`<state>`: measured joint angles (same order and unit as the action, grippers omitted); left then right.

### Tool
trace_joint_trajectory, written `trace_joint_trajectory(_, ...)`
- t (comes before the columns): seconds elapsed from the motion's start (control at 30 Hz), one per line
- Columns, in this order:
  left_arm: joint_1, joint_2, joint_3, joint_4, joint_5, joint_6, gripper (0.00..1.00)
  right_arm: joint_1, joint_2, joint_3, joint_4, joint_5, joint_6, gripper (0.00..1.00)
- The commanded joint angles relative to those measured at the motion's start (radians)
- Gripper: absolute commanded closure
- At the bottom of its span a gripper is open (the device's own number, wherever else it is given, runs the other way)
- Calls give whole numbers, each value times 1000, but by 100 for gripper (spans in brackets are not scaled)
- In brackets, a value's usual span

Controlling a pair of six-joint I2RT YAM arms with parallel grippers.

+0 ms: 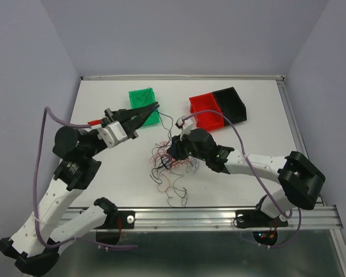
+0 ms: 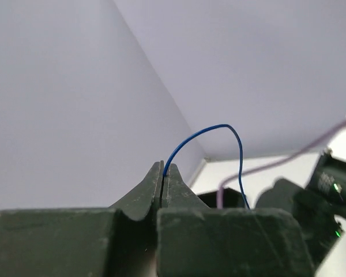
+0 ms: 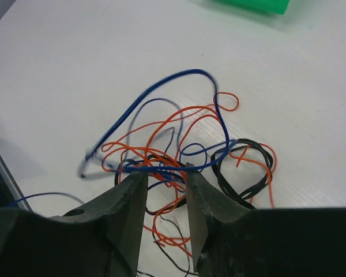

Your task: Untangle the cables

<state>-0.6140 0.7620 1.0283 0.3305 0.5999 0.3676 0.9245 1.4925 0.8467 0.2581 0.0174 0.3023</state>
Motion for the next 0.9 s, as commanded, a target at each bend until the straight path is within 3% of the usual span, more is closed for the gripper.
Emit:
trace_joint_trajectory(0.0,-3,10,246,-19,-139,-41,100,7,26,-12,89,55,-9,62)
trace_joint_trajectory(0.17,-4,60,589,-82,-304,-50,100,5,58,9,58,123,15,64)
trace_joint_trajectory(0.37,-4,108,825,-172,-410,-15,100,5,31,8,32,177,41,57)
trace_joint_trajectory(0.5,-4,93,788,-194,-396,1,100,5,-59,-33,71,84,14,26)
trace_joint_trajectory(0.6,-4,88,741,-194,-393,-2,100,5,-167,-93,137,-52,-35,10)
trace_joint_trajectory(0.87,-4,77,584,-180,-339,-19,100,4,-299,-185,289,-342,-57,2)
